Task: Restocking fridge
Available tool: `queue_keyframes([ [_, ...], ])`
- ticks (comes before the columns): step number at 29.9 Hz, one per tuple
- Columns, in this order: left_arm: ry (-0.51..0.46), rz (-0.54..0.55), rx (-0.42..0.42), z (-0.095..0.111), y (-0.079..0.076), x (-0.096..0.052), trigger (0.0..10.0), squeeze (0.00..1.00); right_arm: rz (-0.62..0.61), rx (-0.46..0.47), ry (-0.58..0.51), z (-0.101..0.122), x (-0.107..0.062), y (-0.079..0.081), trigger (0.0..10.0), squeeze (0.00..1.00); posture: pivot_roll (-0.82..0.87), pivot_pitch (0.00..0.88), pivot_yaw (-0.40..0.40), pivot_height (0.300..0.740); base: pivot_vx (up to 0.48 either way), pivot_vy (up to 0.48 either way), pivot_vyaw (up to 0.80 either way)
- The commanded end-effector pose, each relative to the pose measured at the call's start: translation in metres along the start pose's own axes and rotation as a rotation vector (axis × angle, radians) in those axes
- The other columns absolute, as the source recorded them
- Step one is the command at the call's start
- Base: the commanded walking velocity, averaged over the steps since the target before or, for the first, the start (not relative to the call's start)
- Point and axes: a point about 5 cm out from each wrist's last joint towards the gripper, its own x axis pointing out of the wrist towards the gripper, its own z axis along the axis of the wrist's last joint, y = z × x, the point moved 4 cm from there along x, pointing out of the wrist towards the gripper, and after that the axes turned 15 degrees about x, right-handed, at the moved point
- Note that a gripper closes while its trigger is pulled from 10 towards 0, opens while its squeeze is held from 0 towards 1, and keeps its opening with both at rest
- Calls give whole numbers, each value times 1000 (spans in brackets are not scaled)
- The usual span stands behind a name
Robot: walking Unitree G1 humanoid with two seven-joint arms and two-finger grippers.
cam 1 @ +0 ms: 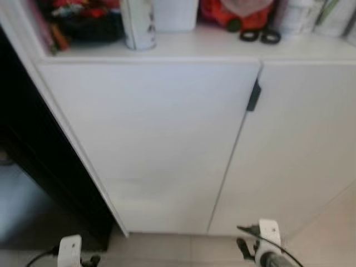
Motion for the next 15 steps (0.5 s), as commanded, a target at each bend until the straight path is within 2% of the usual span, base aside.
queue_keyframes([
  [1,32,-7,24,-8,2,-2,10000,0,5,-1,1,-1,0,1,10000,0,-63,0,31,740,0,0,800],
  [10,53,-10,46,-15,5,-3,10000,0,-5,18,13,-7,-1,-1,10000,0,-64,1,41,740,0,0,733],
  [15,62,-6,38,-18,6,-4,10000,0,-7,45,15,-10,-1,-1,10000,0,-61,10,44,740,0,0,0],
])
